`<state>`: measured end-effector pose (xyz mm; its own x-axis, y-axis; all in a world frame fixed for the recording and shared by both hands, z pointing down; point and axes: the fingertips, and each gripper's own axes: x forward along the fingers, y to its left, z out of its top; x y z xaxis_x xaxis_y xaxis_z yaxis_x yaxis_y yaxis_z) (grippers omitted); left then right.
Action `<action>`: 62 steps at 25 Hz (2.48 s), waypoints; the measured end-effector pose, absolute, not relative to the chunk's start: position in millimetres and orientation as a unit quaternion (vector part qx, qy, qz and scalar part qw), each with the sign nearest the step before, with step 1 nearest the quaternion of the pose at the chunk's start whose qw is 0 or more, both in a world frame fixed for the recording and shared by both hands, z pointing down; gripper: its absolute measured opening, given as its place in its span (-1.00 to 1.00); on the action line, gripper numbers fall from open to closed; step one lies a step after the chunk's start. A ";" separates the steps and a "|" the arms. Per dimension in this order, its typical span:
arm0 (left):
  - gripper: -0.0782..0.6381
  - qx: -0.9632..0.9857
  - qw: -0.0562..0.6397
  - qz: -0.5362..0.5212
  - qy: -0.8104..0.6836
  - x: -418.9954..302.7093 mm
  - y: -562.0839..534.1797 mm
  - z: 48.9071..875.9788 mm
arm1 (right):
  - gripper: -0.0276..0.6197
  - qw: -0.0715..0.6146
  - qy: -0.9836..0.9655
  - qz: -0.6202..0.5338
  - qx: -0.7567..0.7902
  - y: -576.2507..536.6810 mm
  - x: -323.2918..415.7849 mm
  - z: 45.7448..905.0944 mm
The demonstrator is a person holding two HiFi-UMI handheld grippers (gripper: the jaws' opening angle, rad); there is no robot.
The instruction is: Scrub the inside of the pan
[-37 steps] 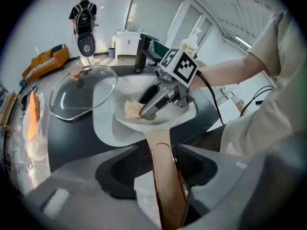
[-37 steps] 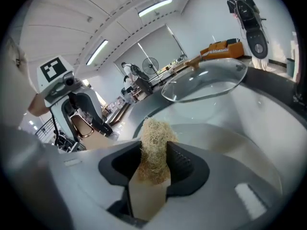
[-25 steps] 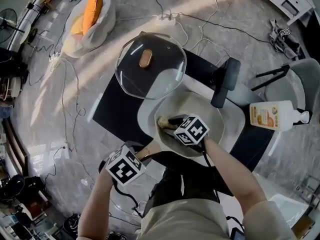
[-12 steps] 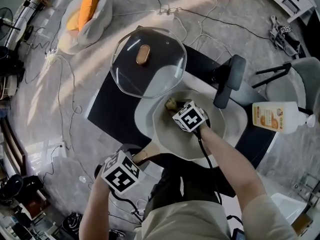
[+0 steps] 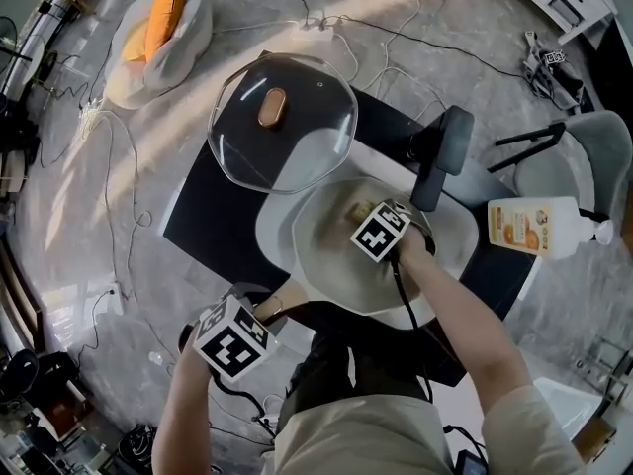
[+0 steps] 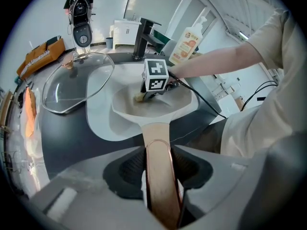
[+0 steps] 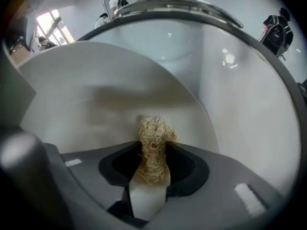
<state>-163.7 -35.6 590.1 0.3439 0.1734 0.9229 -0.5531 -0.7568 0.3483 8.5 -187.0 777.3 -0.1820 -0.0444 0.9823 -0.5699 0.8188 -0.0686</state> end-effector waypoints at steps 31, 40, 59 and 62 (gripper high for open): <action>-0.31 0.752 0.325 0.560 -0.122 -155.2 -31.0 588.0 | -0.45 0.499 -0.761 0.409 -0.067 -67.1 -88.0 664.1; -0.31 0.756 0.320 0.558 -0.123 -158.3 -33.3 587.5 | -0.43 0.502 -0.796 0.313 0.128 -160.9 -83.4 739.1; -0.31 0.754 0.312 0.566 -0.119 -156.9 -33.0 589.8 | -0.43 0.748 -0.614 0.252 0.001 -99.3 62.9 748.0; -0.31 0.754 0.311 0.566 -0.119 -156.9 -33.2 588.9 | -0.43 0.737 -0.609 0.287 -0.054 -69.7 58.7 724.8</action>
